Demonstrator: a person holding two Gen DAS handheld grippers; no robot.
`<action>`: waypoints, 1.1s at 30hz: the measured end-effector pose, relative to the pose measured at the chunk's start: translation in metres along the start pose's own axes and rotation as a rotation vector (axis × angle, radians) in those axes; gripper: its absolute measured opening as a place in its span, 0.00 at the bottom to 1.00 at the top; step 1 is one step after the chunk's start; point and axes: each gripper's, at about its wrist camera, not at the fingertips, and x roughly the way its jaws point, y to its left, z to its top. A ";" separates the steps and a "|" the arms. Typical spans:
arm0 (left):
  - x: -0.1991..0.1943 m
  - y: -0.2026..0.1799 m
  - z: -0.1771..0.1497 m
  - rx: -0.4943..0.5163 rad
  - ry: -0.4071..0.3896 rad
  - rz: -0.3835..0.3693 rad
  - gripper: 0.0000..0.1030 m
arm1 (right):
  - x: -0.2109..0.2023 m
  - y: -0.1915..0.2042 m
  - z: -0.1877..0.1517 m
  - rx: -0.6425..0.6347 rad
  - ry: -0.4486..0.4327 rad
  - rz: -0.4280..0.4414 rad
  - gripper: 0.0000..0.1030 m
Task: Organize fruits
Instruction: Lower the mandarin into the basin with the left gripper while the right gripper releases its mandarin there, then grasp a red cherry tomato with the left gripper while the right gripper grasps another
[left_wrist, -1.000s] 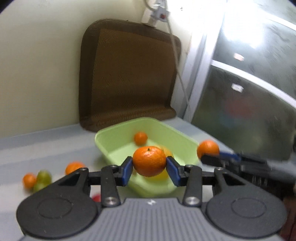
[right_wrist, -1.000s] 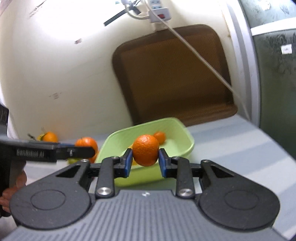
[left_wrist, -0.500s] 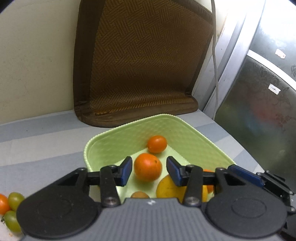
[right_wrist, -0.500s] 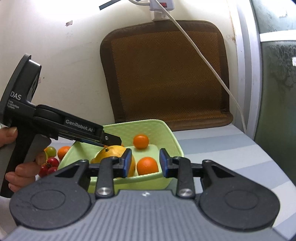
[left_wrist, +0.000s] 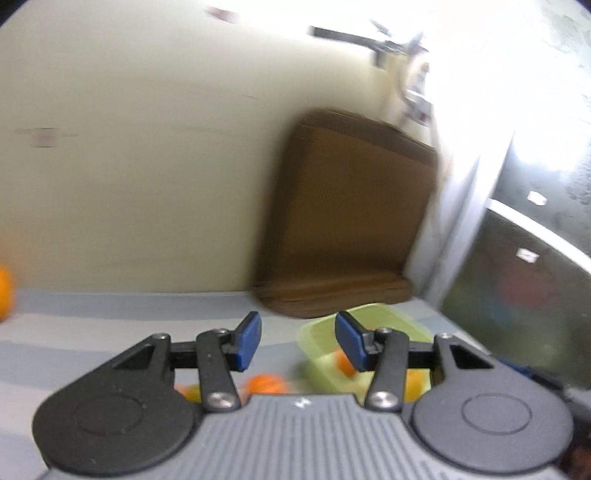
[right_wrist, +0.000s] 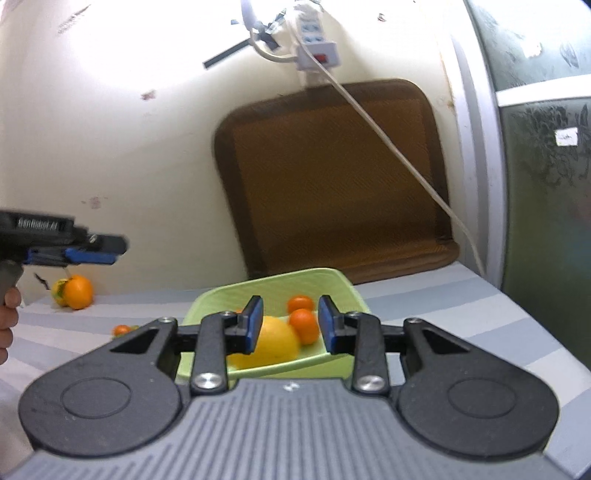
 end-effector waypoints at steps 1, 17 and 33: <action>-0.010 0.010 -0.008 -0.003 0.000 0.039 0.44 | -0.002 0.006 -0.002 -0.004 0.002 0.015 0.34; -0.019 0.045 -0.099 -0.009 0.126 0.111 0.42 | 0.067 0.105 -0.041 -0.194 0.244 0.142 0.34; 0.008 0.007 -0.090 -0.014 0.158 -0.034 0.41 | 0.104 0.141 -0.055 -0.516 0.252 0.041 0.31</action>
